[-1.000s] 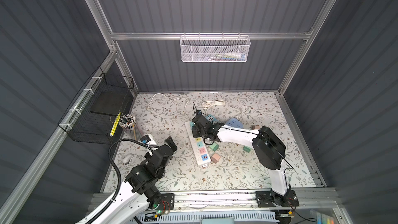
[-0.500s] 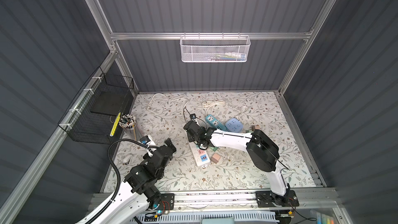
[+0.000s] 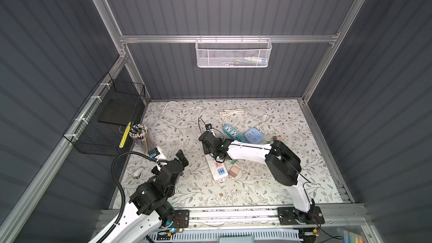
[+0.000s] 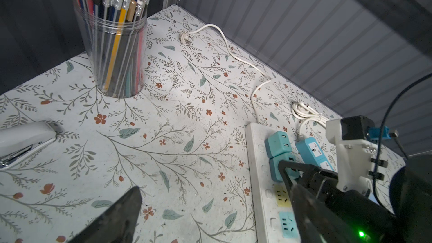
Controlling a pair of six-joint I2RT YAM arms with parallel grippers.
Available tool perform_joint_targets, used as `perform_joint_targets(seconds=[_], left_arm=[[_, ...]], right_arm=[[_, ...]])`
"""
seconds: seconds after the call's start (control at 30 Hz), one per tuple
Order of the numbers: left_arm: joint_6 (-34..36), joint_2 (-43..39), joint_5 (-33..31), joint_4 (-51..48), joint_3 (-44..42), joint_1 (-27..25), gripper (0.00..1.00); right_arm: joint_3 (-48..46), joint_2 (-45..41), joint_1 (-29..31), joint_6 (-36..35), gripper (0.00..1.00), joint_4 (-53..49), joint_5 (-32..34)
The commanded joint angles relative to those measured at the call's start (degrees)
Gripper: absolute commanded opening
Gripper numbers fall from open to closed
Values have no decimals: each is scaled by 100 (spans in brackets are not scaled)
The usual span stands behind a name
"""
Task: Insert the plug
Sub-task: 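Press the second charger down into the pink socket with the right gripper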
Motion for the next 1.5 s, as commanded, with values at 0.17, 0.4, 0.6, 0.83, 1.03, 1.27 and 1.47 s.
perform_joint_targets(seconds=[0.17, 0.4, 0.6, 0.83, 1.03, 1.27, 1.47], left_arm=[[246, 41, 73, 320, 3, -11, 100], [270, -137, 162, 185, -5, -9, 100], [492, -248, 211, 187, 145, -10, 100], [563, -121, 346, 167, 275, -11, 100], [535, 80, 440, 278, 314, -11, 100], [666, 263, 396, 421, 389, -11, 100], [781, 455, 437, 751, 397, -11, 100]], right_arm=[[-431, 578, 67, 160, 23, -612, -654], [-51, -60, 50, -148, 50, -836, -826], [329, -561, -40, -486, 63, -1050, -910], [418, -717, -265, -714, 63, -1129, -1062], [596, -416, -454, -809, 61, -1367, -1160], [372, -260, -560, -776, 58, -1251, -1072], [33, -402, -574, -713, 56, -1035, -1027]])
